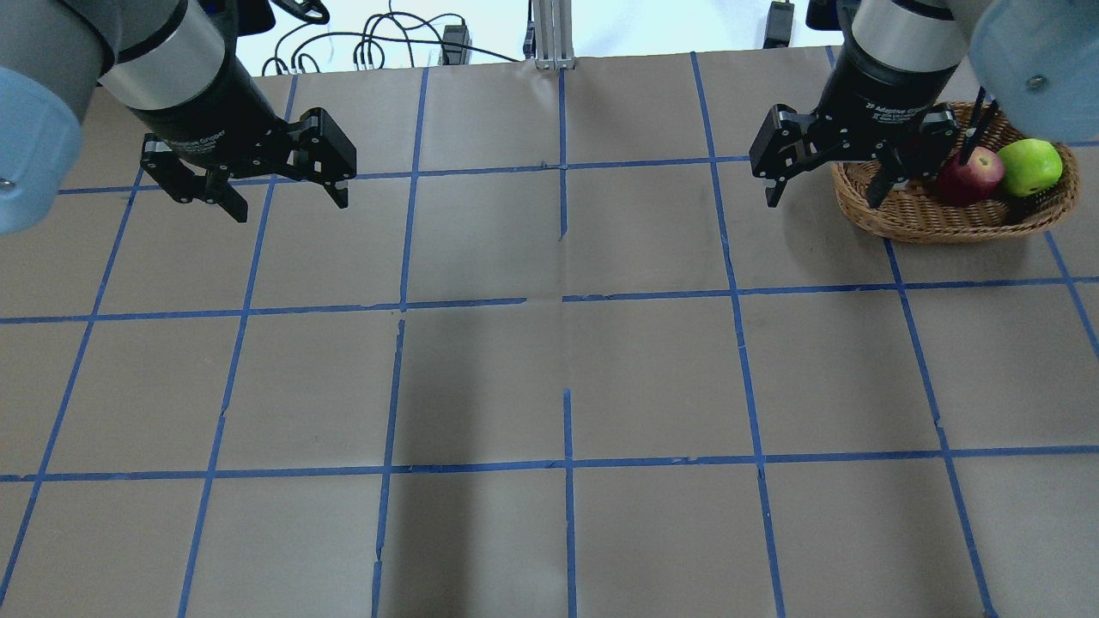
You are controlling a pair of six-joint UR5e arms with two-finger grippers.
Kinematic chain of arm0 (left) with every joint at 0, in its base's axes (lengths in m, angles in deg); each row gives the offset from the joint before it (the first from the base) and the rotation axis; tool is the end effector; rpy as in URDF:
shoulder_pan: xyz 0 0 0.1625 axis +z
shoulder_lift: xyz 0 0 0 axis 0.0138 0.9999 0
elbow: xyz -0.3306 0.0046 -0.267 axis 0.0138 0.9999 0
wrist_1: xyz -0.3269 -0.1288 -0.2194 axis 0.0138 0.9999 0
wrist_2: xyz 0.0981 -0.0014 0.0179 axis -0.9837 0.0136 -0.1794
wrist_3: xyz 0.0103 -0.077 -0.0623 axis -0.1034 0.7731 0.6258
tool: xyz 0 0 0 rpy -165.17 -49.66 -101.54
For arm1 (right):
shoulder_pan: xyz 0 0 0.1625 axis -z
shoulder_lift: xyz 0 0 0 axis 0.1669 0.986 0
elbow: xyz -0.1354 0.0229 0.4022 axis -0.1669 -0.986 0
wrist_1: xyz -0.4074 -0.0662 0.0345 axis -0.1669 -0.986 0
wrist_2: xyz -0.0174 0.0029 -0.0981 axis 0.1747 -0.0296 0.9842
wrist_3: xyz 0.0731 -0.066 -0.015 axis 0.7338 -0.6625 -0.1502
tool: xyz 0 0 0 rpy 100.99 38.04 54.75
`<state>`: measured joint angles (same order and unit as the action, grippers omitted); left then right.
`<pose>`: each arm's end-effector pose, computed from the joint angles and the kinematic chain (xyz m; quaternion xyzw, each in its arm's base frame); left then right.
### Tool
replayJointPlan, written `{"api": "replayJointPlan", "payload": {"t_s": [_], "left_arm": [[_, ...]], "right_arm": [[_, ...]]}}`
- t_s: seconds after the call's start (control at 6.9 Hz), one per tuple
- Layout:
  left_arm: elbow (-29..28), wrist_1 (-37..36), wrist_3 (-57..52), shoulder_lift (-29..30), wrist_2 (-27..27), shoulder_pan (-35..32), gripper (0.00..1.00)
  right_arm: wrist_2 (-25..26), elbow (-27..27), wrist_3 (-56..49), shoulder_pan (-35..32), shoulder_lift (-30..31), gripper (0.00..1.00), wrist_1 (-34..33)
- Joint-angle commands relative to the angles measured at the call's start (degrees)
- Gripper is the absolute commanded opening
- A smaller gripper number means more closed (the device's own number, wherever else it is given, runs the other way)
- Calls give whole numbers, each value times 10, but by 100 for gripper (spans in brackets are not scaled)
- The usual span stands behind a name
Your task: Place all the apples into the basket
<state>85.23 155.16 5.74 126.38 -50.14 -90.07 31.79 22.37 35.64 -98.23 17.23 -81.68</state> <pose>-0.1411 -0.4767 0.5103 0.0514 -0.9982 0.0308 0.0052 0.1218 -0.5012 0.4815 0.0343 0.9990 0.0284 0.0020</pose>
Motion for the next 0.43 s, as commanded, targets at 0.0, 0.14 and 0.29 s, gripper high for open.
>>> {"api": "replayJointPlan", "payload": {"t_s": [0.0, 0.14, 0.29], "left_arm": [[-1, 2, -1, 0, -2, 0, 100], [0, 0, -1, 0, -3, -1, 100], [0, 1, -1, -2, -4, -1, 100]], "right_arm": [[-1, 1, -2, 4, 0, 100, 3], [-2, 3, -2, 4, 0, 100, 2], [-2, 2, -2, 4, 3, 100, 5]]}}
